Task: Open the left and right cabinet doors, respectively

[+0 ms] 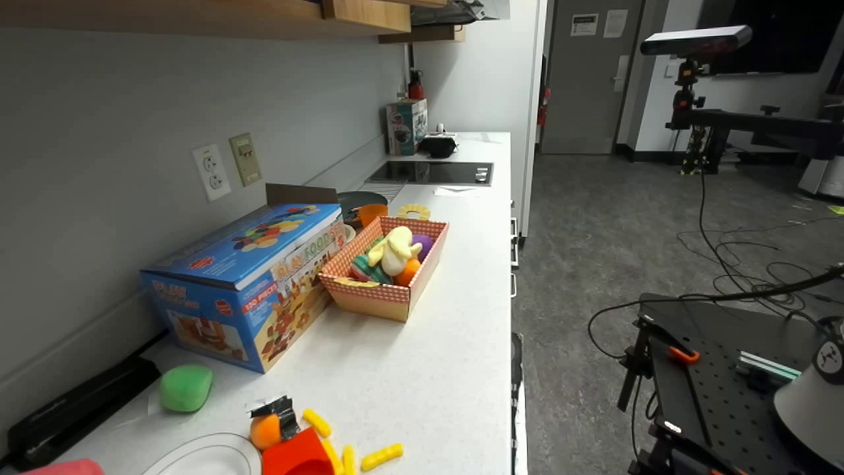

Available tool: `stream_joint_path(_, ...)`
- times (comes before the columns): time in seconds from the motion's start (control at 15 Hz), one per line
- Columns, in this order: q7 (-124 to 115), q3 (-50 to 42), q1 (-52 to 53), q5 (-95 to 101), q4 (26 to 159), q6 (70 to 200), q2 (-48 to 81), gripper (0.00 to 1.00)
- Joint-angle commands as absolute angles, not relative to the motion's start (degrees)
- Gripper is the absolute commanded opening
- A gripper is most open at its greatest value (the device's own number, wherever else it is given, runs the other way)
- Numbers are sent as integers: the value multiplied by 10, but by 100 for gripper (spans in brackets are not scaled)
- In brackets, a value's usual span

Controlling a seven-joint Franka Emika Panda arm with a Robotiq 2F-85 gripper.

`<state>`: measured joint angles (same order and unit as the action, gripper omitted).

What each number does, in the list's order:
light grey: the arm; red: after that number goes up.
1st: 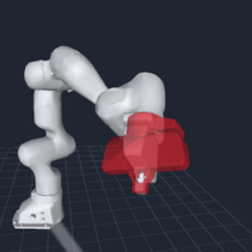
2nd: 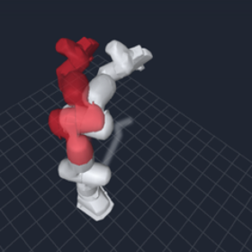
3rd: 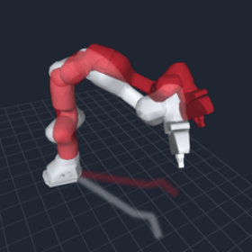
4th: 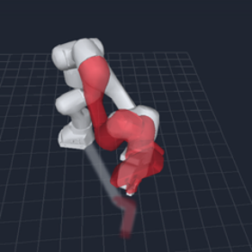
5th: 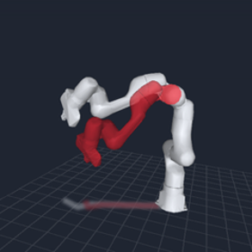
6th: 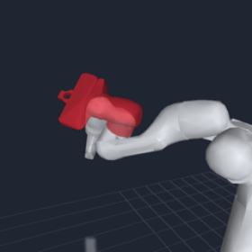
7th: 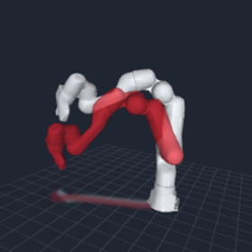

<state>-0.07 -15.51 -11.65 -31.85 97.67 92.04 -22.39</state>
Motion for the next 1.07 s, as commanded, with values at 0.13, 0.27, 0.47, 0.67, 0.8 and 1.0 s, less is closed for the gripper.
stream_joint_path(0.13, -11, -158, -111, -323, 970, 947, -210, 100)
stream_joint_path(0.27, -18, -160, -107, -340, 952, 985, -181, 100)
stream_joint_path(0.47, -13, -155, -97, -373, 944, 1063, -141, 100)
stream_joint_path(0.67, -3, -152, -89, -404, 935, 1120, -108, 100)
stream_joint_path(0.8, 3, -149, -88, -418, 924, 1142, -87, 100)
stream_joint_path(1.0, 8, -144, -86, -436, 910, 1134, -67, 100)
